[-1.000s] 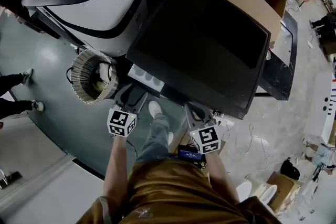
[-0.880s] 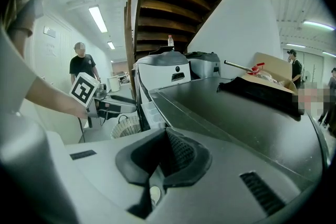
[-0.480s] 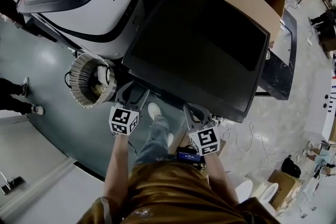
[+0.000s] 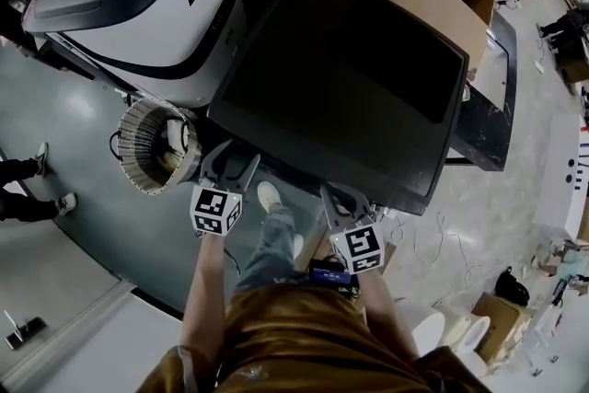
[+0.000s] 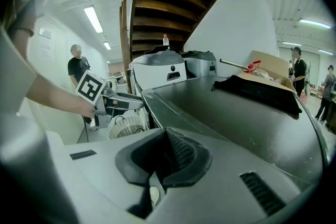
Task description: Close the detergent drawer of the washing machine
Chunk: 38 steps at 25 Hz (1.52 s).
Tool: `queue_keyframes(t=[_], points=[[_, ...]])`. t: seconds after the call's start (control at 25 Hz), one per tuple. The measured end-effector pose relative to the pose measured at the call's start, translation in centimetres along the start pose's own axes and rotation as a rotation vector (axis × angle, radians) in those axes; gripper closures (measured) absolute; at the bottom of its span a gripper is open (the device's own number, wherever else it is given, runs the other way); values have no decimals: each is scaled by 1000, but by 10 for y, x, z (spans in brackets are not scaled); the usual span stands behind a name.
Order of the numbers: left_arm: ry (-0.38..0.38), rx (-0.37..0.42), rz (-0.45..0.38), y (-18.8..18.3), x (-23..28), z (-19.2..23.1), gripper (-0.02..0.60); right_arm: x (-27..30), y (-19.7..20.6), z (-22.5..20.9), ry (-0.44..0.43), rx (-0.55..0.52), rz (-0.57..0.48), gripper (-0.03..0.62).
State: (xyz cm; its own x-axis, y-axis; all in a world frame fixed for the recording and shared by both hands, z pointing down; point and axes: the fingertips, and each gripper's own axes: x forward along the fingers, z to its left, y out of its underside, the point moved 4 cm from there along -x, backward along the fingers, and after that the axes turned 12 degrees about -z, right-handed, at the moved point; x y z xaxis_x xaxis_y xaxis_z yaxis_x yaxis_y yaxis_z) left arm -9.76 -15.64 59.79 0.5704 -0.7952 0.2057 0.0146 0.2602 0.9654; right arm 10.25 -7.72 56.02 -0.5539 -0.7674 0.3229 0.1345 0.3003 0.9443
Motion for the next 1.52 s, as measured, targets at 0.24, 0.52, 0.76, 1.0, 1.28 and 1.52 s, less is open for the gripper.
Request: queue_keyframes(t=[0.24,0.52,0.76,1.0,1.28,1.52], points=[[-61,-43,-42,-6,-9,2,356,-4,-8,1,20,-7,-17,582],[-69,-70,-84,-19,-31,-10,413,-17,-13,3,49,-22,-36,582],[-69,-41,-102,-38,-47,-22,533,-25,-20,18,58,-42,-70,582],[-86,-16,-108,-55,-68,-38,552,-40,-35,35,73,-58,-108,582],[-101,-70,-166,-77,-97,-46,557,-58,-50,51,105,-99,-158,582],[-108,-29,-227,-106,-120,-54,557,-71,-66,58,148,-114,-212,582]])
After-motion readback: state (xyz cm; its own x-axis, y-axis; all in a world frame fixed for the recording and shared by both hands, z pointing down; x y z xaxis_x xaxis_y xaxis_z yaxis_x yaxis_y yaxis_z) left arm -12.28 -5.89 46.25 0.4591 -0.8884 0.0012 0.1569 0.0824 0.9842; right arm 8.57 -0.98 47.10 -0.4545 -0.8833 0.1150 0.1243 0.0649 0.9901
